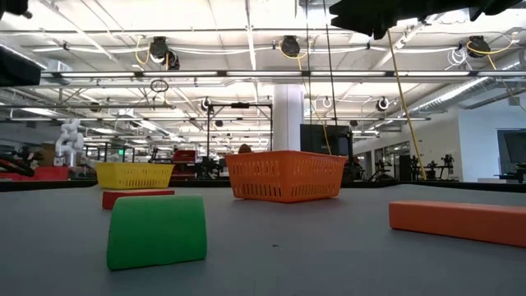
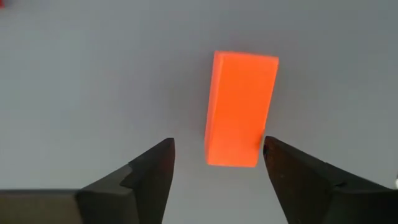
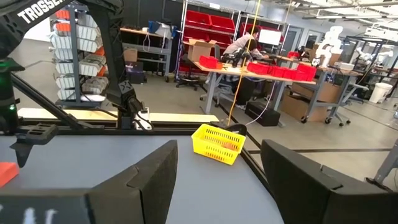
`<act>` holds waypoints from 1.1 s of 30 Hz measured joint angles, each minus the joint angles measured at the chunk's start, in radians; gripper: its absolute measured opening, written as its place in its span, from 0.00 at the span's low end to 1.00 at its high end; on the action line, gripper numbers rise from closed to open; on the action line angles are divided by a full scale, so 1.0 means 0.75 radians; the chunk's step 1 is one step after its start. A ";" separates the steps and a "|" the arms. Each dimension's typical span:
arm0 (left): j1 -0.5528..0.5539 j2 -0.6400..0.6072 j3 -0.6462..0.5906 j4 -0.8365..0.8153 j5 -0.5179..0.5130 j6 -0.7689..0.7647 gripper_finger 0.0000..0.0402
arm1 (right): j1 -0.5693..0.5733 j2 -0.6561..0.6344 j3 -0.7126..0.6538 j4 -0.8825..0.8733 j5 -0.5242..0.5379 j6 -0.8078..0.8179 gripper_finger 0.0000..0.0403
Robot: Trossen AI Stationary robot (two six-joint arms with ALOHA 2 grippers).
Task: Sort & place blocks by color
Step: Put the orange block into the yellow bin
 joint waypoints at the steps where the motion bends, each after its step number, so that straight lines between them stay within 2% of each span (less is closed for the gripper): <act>1: 0.000 0.000 -0.009 -0.001 0.010 0.014 0.60 | 0.000 0.000 0.000 -0.002 0.000 0.000 0.56; 25: 0.091 0.000 -0.026 0.060 0.019 0.346 0.58 | 0.000 0.000 0.000 -0.016 0.001 -0.002 0.56; 33: 0.097 0.000 -0.029 0.063 0.019 0.384 0.58 | 0.000 0.000 0.000 -0.016 0.001 -0.005 0.56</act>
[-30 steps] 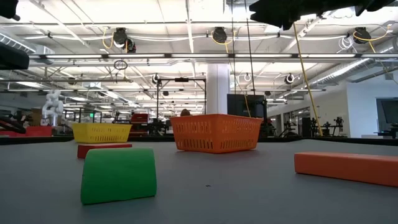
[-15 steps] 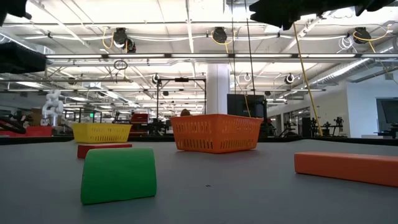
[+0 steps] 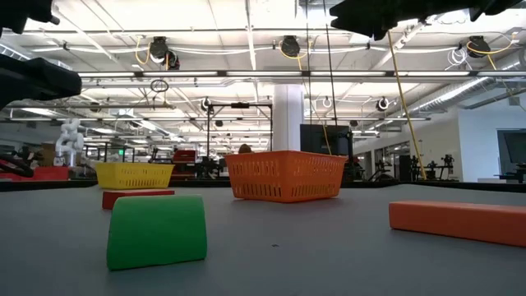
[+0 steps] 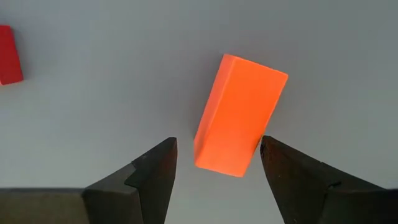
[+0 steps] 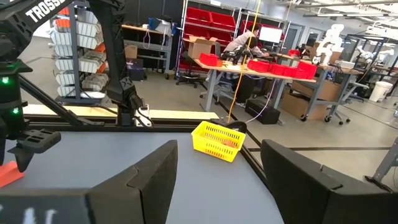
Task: Sort & place blocks by color
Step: Put the orange block into the yellow bin
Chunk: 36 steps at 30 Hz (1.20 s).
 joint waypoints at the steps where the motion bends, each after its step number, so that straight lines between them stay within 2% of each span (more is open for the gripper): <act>1: -0.001 0.000 -0.005 0.003 -0.001 -0.009 0.58 | 0.000 0.000 0.000 0.000 0.000 0.000 0.56; 5: 0.000 0.000 -0.033 0.030 -0.001 -0.019 0.54 | 0.000 0.000 0.000 0.000 0.000 0.000 0.56; 12: 0.018 -0.003 -0.049 0.085 0.005 -0.036 0.31 | 0.000 0.000 0.000 0.000 0.000 0.000 0.56; 19: 0.067 -0.003 -0.045 0.078 0.028 -0.031 0.31 | 0.000 0.000 0.000 0.000 0.000 0.000 0.56; 31: 0.291 -0.004 0.169 -0.382 -0.194 -0.039 0.30 | 0.000 0.000 0.000 0.000 0.000 0.000 0.56; 34: 0.392 -0.004 0.182 -0.444 -0.299 -0.100 0.30 | 0.000 0.000 0.000 0.000 0.000 0.000 0.56; 36: 0.471 -0.004 0.190 -0.494 -0.434 -0.178 0.30 | 0.000 0.000 0.000 0.001 0.001 0.000 0.56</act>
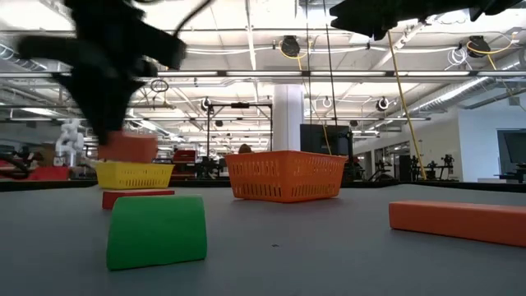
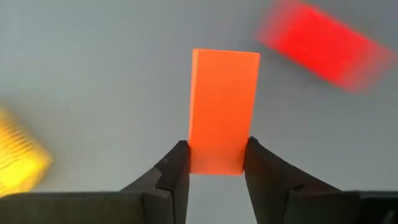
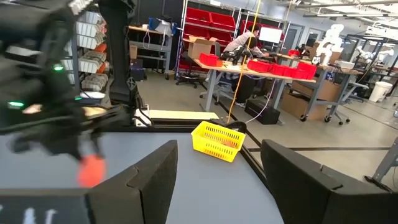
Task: Sort & place blocks by color
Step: Put the orange block into the yellow bin
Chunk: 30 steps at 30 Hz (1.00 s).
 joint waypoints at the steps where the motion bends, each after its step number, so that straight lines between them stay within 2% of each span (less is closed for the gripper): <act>1: 0.042 0.000 0.005 -0.035 -0.073 -0.052 0.30 | 0.000 0.000 0.000 0.000 0.000 0.000 0.56; 5: 0.237 -0.012 0.004 -0.162 -0.203 -0.120 0.30 | 0.000 -0.001 0.000 -0.001 0.000 0.000 0.56; 13: 0.674 -0.170 0.004 -0.160 -0.325 0.043 0.30 | 0.000 -0.027 0.000 -0.043 -0.001 -0.006 0.56; 21: 1.130 -0.301 0.004 -0.128 -0.310 0.210 0.30 | 0.000 -0.057 0.000 -0.084 0.000 -0.006 0.56; 24: 1.235 -0.307 0.004 -0.099 -0.297 0.295 0.30 | 0.000 -0.065 0.000 -0.085 0.000 -0.006 0.56; 30: 1.388 -0.284 0.004 -0.027 -0.188 0.432 0.30 | 0.000 -0.070 0.000 -0.090 -0.001 -0.006 0.56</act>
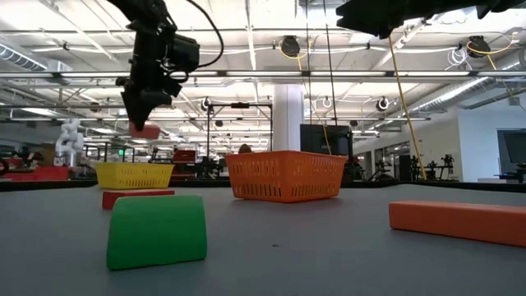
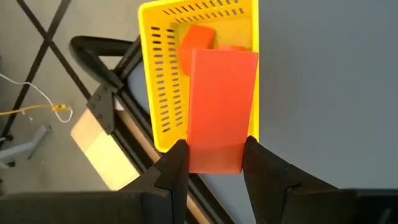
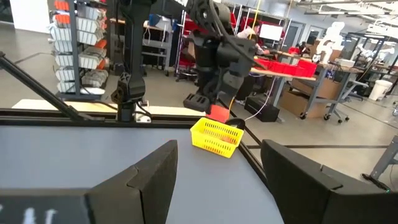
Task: Sort & place blocks by color
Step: Put the orange block into the yellow bin, then put the red block into the green bin
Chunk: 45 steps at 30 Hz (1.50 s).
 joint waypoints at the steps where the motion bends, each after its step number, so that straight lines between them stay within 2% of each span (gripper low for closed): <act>1: 0.019 0.000 0.000 -0.001 0.001 0.017 0.30 | 0.000 -0.001 0.000 0.000 0.000 0.000 0.56; 6: 0.117 0.000 -0.013 0.027 -0.012 0.048 0.30 | 0.000 -0.001 0.000 0.000 0.000 0.000 0.56; 13: 0.210 0.000 -0.122 0.130 -0.012 0.065 0.31 | 0.000 -0.001 0.000 0.000 0.000 0.001 0.56; 15: 0.219 0.000 -0.149 0.148 -0.009 0.051 0.39 | 0.000 -0.001 0.000 -0.001 0.000 0.001 0.56; 22: 0.220 0.000 -0.195 0.175 -0.009 0.050 0.76 | 0.000 -0.001 0.000 -0.001 0.000 0.001 0.56; 27: 0.208 0.000 -0.195 0.174 -0.009 0.050 0.89 | 0.000 -0.001 0.000 -0.001 0.001 0.001 0.56; 30: 0.182 0.000 -0.193 0.170 -0.009 0.050 0.90 | 0.000 -0.001 0.000 -0.001 0.000 0.000 0.56; 35: 0.109 0.000 -0.141 0.162 0.044 0.025 0.85 | -0.001 -0.001 0.000 -0.001 0.001 -0.005 0.56; 40: -0.001 0.000 -0.092 0.164 0.197 -0.043 0.77 | -0.001 -0.001 0.000 -0.009 0.010 -0.012 0.56; 45: -0.187 0.000 -0.085 0.178 0.377 -0.132 0.71 | -0.001 -0.001 0.000 -0.030 0.011 -0.015 0.56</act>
